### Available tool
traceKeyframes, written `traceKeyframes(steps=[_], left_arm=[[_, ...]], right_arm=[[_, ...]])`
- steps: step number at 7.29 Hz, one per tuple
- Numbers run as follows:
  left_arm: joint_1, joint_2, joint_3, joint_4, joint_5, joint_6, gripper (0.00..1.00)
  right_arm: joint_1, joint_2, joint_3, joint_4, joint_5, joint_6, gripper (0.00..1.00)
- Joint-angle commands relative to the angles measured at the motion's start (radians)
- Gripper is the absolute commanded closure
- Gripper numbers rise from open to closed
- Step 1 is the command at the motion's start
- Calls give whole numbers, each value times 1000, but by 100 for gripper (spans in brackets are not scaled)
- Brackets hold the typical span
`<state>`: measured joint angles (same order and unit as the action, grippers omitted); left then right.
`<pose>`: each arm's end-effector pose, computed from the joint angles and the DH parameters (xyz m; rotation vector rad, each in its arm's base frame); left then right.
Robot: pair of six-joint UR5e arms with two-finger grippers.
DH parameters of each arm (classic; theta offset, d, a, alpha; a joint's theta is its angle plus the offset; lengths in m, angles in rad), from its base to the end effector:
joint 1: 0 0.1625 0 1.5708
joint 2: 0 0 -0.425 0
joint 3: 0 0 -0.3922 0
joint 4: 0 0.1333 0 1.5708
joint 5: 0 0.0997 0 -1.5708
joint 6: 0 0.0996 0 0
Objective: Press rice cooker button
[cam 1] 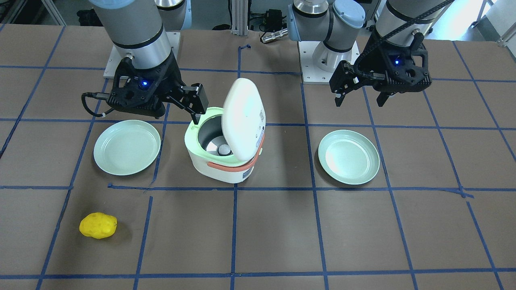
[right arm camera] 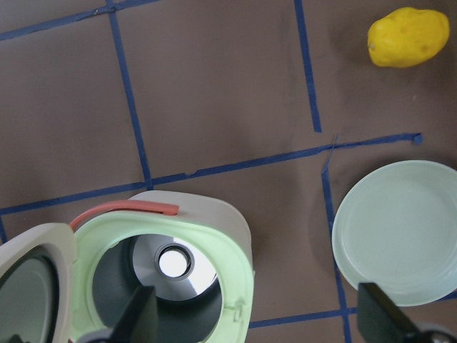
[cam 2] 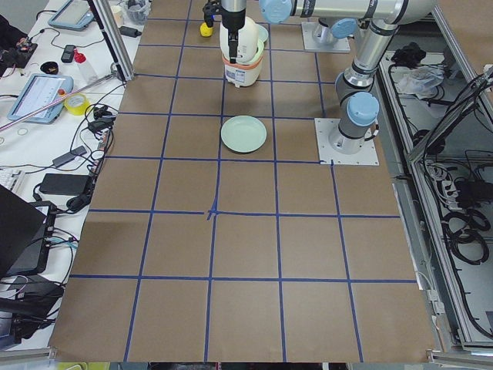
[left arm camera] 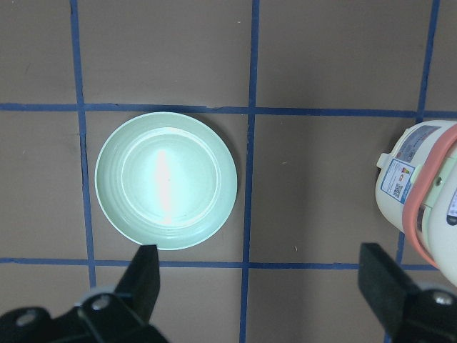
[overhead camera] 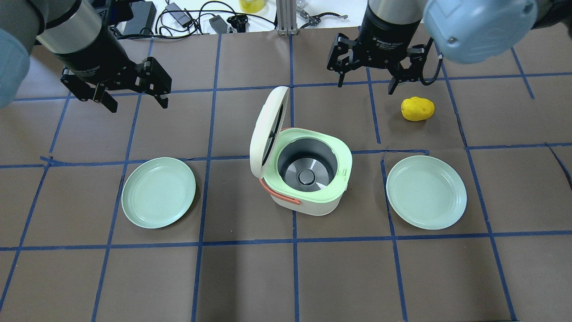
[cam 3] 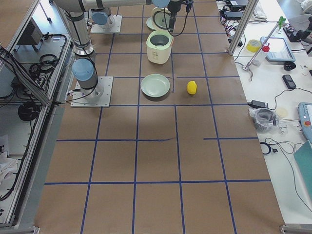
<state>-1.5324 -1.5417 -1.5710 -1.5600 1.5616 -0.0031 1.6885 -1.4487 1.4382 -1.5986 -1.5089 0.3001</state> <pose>-0.1156 -0.4880 0.5031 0.0647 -3.1318 0.0624 0.2028 -0.5272 0.4929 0.2780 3.0603 -0.0378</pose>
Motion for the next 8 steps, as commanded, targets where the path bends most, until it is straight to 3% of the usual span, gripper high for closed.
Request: traceKeyframes(steps=[1, 3, 8], left_arm=[[0, 0, -1, 0, 0, 0, 0], [0, 0, 0, 0, 0, 0, 0], [0, 0, 0, 0, 0, 0, 0]], right_arm=[[-105, -36, -4, 91, -7, -158, 0], [-203, -54, -4, 120, -40, -300, 0], [-216, -61, 13, 160, -42, -245, 0]])
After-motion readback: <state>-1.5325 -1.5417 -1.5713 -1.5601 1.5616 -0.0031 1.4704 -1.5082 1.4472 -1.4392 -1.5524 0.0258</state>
